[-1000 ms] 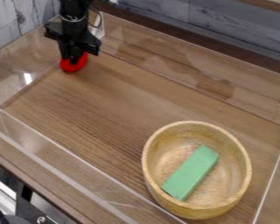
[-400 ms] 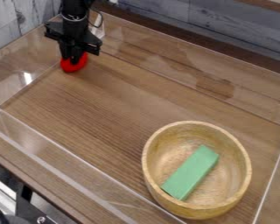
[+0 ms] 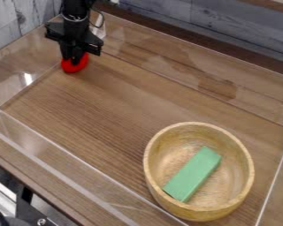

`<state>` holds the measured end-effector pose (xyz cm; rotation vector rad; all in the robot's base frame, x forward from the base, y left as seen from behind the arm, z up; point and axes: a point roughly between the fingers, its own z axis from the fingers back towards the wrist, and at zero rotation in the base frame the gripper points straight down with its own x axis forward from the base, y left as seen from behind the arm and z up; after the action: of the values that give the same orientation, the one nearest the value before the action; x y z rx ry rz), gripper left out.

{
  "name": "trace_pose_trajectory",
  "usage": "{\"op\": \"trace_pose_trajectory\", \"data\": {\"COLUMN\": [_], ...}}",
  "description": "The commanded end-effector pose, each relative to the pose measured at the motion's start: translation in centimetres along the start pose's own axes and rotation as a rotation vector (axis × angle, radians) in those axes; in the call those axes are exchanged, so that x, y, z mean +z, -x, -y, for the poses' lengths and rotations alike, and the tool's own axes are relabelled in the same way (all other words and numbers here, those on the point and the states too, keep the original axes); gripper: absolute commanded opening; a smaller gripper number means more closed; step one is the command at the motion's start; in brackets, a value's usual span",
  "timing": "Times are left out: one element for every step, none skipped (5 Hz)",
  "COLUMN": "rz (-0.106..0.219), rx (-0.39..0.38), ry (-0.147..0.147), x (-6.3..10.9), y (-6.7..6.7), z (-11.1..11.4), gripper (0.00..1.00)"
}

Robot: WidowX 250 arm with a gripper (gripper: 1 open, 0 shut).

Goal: Move the red object to the left side of the table

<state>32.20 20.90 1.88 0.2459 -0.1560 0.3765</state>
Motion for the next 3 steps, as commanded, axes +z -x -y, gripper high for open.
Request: {"op": "trace_pose_trajectory", "data": {"rz": [-0.084,-0.091,-0.096], "rx": [0.04,0.058,0.078], "ry": [0.007,0.004,-0.001], "x": [-1.95,-1.82,-1.6], "y": [2.38,2.68,2.86], "z": [0.17,0.1,-0.06], "gripper": [0.0,0.0,0.0]}}
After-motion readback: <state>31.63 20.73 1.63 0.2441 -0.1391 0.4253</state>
